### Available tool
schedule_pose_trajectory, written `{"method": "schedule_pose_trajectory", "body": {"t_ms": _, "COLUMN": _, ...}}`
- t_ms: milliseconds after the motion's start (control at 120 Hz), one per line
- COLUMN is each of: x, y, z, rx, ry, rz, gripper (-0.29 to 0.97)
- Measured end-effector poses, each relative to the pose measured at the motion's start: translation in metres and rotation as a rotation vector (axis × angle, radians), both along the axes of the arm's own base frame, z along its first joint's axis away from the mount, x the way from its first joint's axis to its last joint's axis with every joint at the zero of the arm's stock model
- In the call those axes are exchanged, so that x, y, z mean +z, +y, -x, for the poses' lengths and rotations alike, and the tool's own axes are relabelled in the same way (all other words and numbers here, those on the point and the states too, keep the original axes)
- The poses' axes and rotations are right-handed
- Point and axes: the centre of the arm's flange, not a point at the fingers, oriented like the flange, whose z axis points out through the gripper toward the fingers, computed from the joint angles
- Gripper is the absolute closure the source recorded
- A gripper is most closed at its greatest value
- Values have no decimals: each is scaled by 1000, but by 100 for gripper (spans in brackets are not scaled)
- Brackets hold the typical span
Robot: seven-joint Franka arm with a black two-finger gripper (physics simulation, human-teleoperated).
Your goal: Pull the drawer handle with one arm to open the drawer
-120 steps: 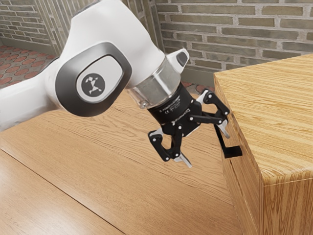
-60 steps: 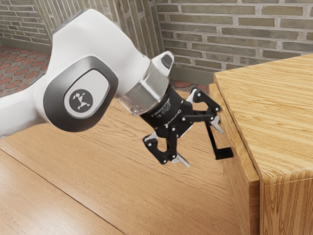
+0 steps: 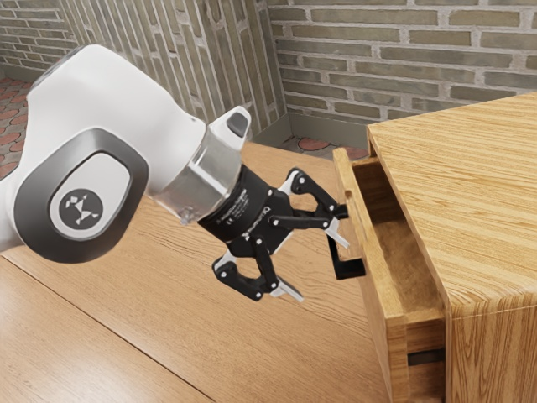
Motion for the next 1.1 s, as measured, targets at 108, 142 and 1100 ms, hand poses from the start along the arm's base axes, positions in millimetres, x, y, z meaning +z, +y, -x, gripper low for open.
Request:
{"method": "schedule_pose_trajectory", "body": {"t_ms": 108, "x": 1, "y": 2, "z": 5, "rx": 5, "ry": -3, "rz": 2, "gripper": 32}}
{"method": "schedule_pose_trajectory", "body": {"t_ms": 142, "x": 1, "y": 4, "z": 7, "rx": 8, "ry": -5, "rz": 2, "gripper": 34}}
{"method": "schedule_pose_trajectory", "body": {"t_ms": 1100, "x": 6, "y": 83, "z": 86, "rx": 106, "ry": -45, "rz": 50, "gripper": 46}}
